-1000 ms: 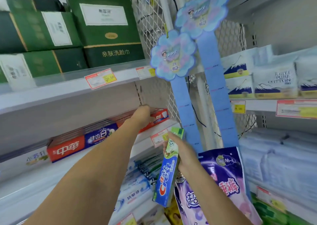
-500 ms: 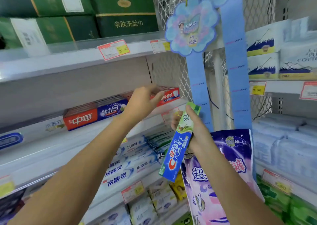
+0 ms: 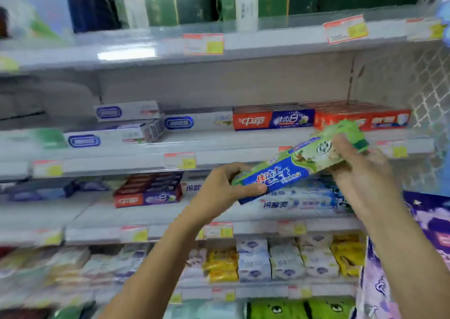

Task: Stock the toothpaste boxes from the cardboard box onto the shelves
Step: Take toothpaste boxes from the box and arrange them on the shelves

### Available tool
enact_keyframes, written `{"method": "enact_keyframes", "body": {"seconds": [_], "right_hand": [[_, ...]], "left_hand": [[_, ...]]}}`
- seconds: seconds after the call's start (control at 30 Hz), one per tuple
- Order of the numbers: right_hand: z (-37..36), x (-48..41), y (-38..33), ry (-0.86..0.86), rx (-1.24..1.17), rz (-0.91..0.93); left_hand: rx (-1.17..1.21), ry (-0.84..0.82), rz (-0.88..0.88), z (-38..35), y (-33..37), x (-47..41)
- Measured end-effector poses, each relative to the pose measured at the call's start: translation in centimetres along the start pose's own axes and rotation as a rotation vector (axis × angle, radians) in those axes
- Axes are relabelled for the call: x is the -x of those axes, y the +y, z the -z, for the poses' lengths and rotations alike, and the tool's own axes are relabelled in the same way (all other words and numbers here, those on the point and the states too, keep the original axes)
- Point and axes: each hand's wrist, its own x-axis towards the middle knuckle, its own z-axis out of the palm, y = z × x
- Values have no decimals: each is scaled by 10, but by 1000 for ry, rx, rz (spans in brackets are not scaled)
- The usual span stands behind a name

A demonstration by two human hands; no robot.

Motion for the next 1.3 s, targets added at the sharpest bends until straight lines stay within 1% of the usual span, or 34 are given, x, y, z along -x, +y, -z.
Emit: {"method": "enact_keyframes", "body": {"seconds": [0.07, 0.13, 0.17, 0.23, 0.3, 0.33, 0.4, 0.5, 0.57, 0.63, 0.67, 0.7, 0.73, 0.8, 0.83, 0.87, 0.9, 0.97, 1.03, 1.07, 1.17, 1.3], "right_hand": [[-7, 9, 15, -93, 229, -30], [-19, 18, 37, -152, 419, -106], [-29, 23, 50, -215, 474, -173], [-53, 28, 77, -372, 585, -294], [-80, 32, 107, -547, 741, -358], [-96, 34, 119, -607, 831, -367], [-130, 37, 144, -677, 976, -351], [-183, 45, 177, -787, 1117, -253], [-222, 51, 200, -782, 1161, -184], [-263, 52, 226, -728, 1138, -137], [-282, 50, 241, -705, 1140, -126], [-300, 47, 257, -683, 1158, -123], [-316, 43, 272, -666, 1189, -110], [-345, 33, 301, -640, 1272, -69], [-358, 28, 314, -631, 1317, -51], [-370, 22, 326, -622, 1358, -38], [-380, 15, 338, -613, 1399, -47], [-395, 0, 361, -608, 1489, -86], [-408, -15, 379, -614, 1560, -123], [-414, -21, 386, -617, 1577, -141], [-426, -36, 405, -644, 1593, -200], [-432, -50, 427, -666, 1516, -167]], "left_hand": [[188, 168, 42, 39, -19, 23], [284, 305, 78, 73, -41, 48], [287, 341, 87, 87, -52, 59], [374, 385, 106, 111, -70, 77], [441, 436, 154, 133, -83, 93], [457, 453, 183, 144, -88, 101], [504, 484, 225, 169, -101, 116], [636, 563, 238, 204, -123, 134], [715, 647, 219, 224, -136, 141], [733, 744, 192, 245, -150, 145], [666, 792, 200, 257, -158, 146], [526, 836, 234, 270, -167, 147], [327, 878, 281, 284, -176, 147], [-155, 927, 343, 315, -194, 147], [-360, 907, 344, 331, -203, 147], [-504, 857, 360, 346, -212, 147], [-595, 788, 395, 361, -222, 146], [-751, 614, 468, 386, -242, 144], [-907, 506, 475, 401, -256, 146], [-945, 490, 450, 404, -260, 146], [-941, 501, 371, 405, -265, 149], [-897, 555, 293, 405, -268, 153]]}}
